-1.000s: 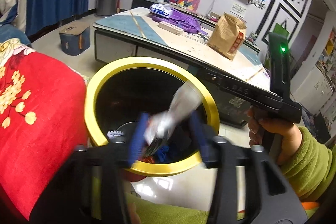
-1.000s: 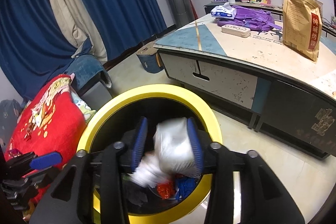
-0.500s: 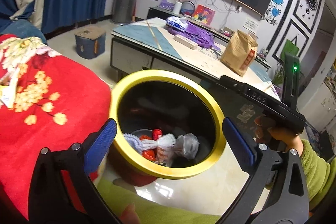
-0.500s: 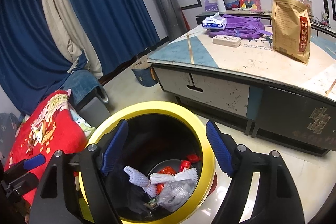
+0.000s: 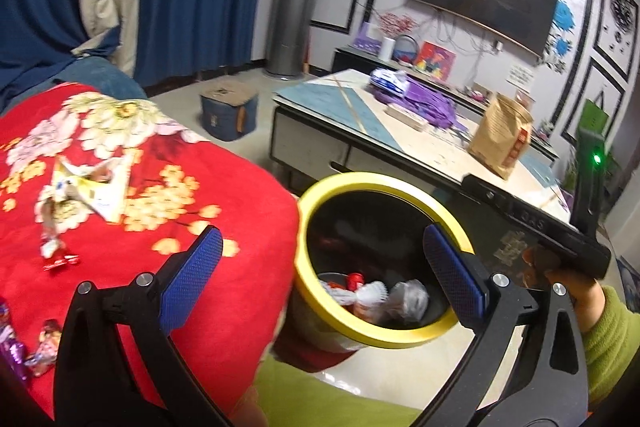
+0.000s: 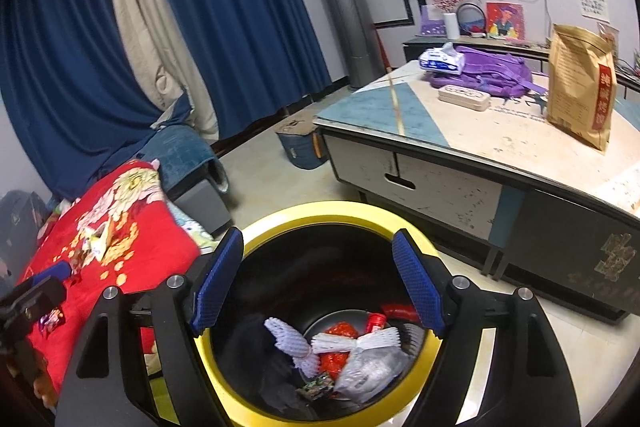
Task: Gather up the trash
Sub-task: 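Move both grippers back over the bed toward the remaining candy wrappers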
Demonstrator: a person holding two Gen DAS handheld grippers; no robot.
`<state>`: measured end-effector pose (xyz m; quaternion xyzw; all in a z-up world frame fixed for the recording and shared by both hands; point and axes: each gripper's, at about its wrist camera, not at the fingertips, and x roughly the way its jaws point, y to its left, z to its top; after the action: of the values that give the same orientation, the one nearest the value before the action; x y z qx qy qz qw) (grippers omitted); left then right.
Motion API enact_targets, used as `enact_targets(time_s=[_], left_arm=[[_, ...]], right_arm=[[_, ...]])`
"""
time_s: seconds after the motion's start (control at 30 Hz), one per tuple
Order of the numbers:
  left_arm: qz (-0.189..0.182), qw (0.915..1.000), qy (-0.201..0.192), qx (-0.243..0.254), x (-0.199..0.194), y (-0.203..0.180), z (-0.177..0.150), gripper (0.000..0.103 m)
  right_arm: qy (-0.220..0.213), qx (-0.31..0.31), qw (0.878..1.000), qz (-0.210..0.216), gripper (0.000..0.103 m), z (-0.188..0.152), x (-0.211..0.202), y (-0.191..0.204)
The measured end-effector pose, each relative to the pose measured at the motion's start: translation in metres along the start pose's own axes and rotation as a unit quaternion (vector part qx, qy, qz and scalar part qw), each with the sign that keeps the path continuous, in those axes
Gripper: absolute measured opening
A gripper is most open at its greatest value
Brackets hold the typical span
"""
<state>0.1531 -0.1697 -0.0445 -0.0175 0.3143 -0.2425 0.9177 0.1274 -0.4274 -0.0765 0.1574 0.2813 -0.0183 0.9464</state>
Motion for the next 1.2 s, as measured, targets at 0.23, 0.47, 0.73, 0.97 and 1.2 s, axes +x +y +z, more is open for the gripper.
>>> enact_targets(time_s=[0.23,0.47,0.73,0.97,1.2], left_arm=[[0.047,0.9979,-0.035,-0.028,-0.027,0.027,0.005,0.092],[0.081,0.9937,-0.062,-0.046,-0.050,0.045,0.010,0.092],[0.136,0.9860,-0.088,-0.040,-0.074,0.058,0.010,0.092],[0.171,0.9793,-0.103,-0.033,-0.090,0.071,0.010,0.092],[0.195,0.9741,-0.105,-0.044,-0.102,0.090,0.008,0.092]], right_arm=[[0.004,-0.033,0.999,0.037,0.074,0.000,-0.002,0.035],[0.009,-0.064,0.996,0.065,0.074,0.002,-0.004,0.067],[0.015,-0.097,0.990,0.099,0.074,0.004,-0.004,0.104],[0.030,-0.131,0.982,0.134,0.074,-0.002,-0.001,0.138],[0.047,-0.165,0.971,0.170,0.074,-0.012,0.002,0.177]])
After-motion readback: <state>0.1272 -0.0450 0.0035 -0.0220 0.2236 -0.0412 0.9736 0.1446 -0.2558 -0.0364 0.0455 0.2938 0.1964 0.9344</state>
